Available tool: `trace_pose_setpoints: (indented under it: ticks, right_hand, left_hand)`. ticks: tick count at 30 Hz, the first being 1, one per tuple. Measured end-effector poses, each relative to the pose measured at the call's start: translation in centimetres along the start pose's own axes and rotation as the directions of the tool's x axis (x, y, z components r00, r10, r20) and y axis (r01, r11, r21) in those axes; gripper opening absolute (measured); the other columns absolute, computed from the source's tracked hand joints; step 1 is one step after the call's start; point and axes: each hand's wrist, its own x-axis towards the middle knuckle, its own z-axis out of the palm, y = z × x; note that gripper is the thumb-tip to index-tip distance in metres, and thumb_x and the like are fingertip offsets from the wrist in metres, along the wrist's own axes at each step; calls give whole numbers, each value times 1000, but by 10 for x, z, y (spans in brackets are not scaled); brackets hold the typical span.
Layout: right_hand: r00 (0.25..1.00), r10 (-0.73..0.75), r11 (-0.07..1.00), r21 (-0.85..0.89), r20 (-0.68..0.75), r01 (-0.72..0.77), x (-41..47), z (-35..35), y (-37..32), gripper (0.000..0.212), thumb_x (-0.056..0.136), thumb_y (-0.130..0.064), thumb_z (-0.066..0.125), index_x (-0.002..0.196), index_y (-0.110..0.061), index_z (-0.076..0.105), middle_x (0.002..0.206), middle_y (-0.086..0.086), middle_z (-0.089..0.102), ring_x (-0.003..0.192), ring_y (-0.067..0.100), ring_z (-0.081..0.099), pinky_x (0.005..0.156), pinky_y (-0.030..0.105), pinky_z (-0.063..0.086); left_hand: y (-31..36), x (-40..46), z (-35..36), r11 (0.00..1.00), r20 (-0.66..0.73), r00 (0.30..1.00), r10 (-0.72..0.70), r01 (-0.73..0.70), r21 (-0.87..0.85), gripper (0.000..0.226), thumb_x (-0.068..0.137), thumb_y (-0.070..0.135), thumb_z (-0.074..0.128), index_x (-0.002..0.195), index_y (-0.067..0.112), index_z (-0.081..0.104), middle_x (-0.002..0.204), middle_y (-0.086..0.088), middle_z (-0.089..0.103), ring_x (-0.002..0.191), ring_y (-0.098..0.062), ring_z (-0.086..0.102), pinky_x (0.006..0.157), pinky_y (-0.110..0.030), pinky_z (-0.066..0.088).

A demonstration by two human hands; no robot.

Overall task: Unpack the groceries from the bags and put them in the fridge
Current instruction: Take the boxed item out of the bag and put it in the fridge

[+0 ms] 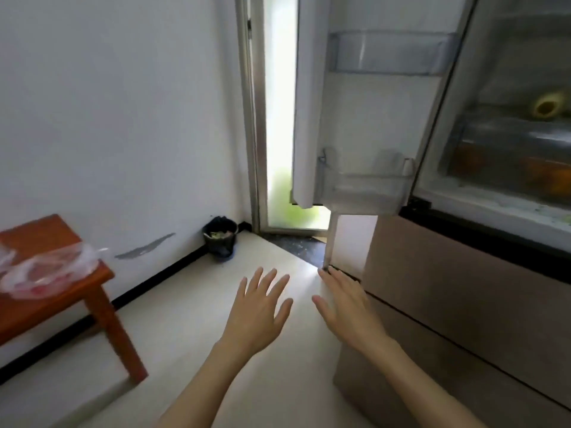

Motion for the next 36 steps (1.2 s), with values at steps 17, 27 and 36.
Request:
trace_pose_setpoints:
  ticks: [17,27,36]
  right_hand:
    - [874,-446,895,115,193,432,128,184,-289,55,97,-40,40,146,-20,26,154,3,25,143,19,20,117,36,18]
    - [793,-551,831,250,259,496,275,252,-403,55,98,-40,37,148,-23,19,155,1,21,143,19,17,115,31,14]
    - [702,-645,763,294,302,575,358,325,-506,49,97,-37,41,143,-26,30,149,-1,33,137,18,30,111,34,25]
  left_hand:
    - [-318,-119,-32,824,-55,822,-566,566,-17,58,96,51,18,147,24,17,156,2,14,145,-19,3,116,-37,4]
    - [-477,-76,-68,701,-58,698,-713,711,-53,55,98,42,25,148,24,10,157,4,7,144,-14,-4,117,-37,1]
    - [-599,-66,-78,617,-55,614,-787,785,-62,54,99,43,26,147,20,18,156,1,12,144,-17,2,116,-39,5]
